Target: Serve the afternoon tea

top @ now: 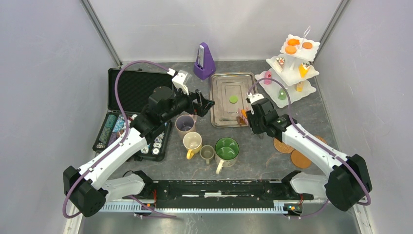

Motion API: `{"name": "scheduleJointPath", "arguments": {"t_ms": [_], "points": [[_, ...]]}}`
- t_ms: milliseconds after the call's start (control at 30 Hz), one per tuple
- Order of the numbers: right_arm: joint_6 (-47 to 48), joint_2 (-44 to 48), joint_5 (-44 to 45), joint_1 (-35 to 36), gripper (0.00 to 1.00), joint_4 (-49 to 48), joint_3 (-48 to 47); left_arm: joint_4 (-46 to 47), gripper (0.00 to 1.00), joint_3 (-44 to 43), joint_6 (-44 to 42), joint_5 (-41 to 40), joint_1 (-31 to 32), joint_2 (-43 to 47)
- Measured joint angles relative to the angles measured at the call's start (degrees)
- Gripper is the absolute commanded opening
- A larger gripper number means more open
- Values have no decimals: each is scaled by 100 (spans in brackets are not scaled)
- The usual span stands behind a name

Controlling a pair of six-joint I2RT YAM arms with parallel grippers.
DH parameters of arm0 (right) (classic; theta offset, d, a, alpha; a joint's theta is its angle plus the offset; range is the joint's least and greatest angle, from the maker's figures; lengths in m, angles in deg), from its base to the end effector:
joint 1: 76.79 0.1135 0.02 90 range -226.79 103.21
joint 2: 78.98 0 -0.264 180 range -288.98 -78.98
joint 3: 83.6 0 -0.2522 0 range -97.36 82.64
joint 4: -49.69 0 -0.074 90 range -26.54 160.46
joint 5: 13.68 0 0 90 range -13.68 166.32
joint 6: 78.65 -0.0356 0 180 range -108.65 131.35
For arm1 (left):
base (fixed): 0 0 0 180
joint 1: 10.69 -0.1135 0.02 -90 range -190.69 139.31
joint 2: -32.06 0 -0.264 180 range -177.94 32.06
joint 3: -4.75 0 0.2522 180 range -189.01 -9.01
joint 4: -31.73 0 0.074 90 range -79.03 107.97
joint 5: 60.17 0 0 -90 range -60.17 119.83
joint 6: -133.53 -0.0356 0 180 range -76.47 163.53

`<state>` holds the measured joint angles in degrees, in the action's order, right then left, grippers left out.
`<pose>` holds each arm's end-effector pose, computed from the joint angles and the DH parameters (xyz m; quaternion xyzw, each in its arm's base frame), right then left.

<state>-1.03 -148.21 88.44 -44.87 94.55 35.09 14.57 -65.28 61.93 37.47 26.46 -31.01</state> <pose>0.2094 0.1216 0.2389 -0.1267 0.9345 0.0270 0.3316 0.2030 -0.1598 0.3601 0.1669 0.7483 -0.3435 0.5425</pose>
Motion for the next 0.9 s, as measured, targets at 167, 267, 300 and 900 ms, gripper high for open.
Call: {"name": "scheduleJointPath", "arguments": {"t_ms": [167, 267, 300, 900], "points": [[4, -11, -4, -98, 13, -61, -140, -2, 99, 0, 0, 0, 0, 0], [24, -4, -9, -160, 11, -37, -326, 0, 99, 0, 0, 2, 0, 0], [28, 9, -9, -170, 10, -26, -385, 0, 99, 0, 0, 2, 0, 0], [680, 507, 710, -1891, 7, 1034, -3528, 0, 99, 0, 0, 39, 0, 57]]}}
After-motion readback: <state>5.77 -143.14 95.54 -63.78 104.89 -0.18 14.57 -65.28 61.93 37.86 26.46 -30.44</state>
